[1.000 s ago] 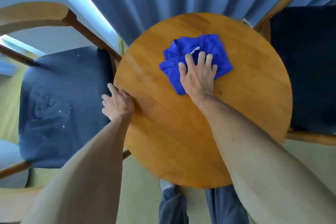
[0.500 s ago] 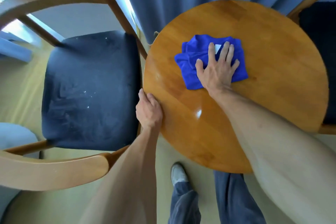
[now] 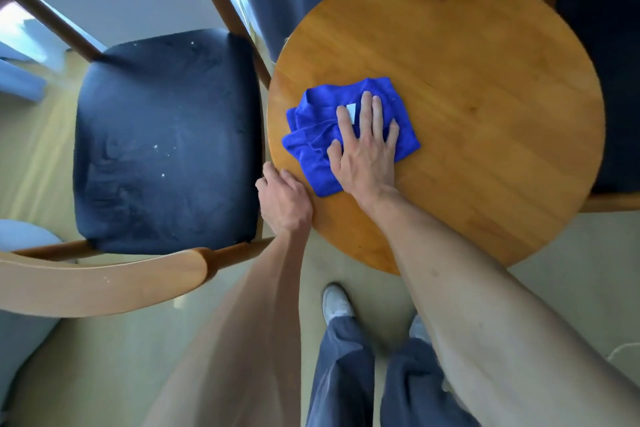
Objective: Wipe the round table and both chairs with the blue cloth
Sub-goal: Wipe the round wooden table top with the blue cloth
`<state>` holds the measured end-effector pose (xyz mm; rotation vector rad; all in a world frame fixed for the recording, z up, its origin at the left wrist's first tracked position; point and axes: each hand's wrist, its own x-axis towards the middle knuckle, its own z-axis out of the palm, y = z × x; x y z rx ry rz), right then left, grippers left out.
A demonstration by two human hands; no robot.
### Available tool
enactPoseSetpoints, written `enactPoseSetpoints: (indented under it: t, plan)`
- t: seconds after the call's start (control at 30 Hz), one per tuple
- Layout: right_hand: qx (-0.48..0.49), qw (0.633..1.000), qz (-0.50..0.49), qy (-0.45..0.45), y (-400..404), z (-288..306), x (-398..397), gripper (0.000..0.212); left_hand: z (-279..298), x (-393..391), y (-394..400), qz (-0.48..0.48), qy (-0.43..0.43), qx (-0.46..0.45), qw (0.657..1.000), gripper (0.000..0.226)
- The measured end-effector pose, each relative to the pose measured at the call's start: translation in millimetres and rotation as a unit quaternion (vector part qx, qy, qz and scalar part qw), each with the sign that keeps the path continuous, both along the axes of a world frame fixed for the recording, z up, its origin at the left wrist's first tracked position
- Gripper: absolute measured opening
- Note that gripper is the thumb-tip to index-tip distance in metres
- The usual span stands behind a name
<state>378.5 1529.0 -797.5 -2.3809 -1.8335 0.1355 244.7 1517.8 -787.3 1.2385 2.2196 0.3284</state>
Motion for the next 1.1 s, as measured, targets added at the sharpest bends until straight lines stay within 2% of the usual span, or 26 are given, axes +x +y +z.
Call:
enactPoseSetpoints:
  t: [0.17,0.27,0.43,0.67,0.87,1.03,1.1]
  plan:
    - [0.009,1.000,-0.009,0.014,-49,2,20,0.054,3,28,-16,-0.033,0.083,0.029,0.996,0.055]
    - [0.017,0.999,-0.023,0.020,-85,2,43,0.054,10,55,-35,-0.094,0.121,0.016,0.988,0.056]
    - [-0.004,0.998,-0.055,0.009,-150,4,91,0.054,18,110,-86,-0.152,0.127,-0.028,0.980,0.058]
    - [-0.001,0.994,-0.107,0.013,-205,2,153,0.054,22,181,-138,-0.231,0.110,-0.031,0.966,0.059]
    - [0.000,0.990,-0.142,0.016,-208,1,201,0.051,23,215,-138,-0.208,0.113,-0.055,0.970,0.056]
    - [0.001,0.965,-0.262,0.026,-172,0,254,0.048,19,207,-104,-0.189,0.144,-0.044,0.970,0.057]
    - [-0.005,0.961,-0.276,0.019,-151,-2,267,0.049,15,205,-85,-0.182,0.151,-0.044,0.971,0.056]
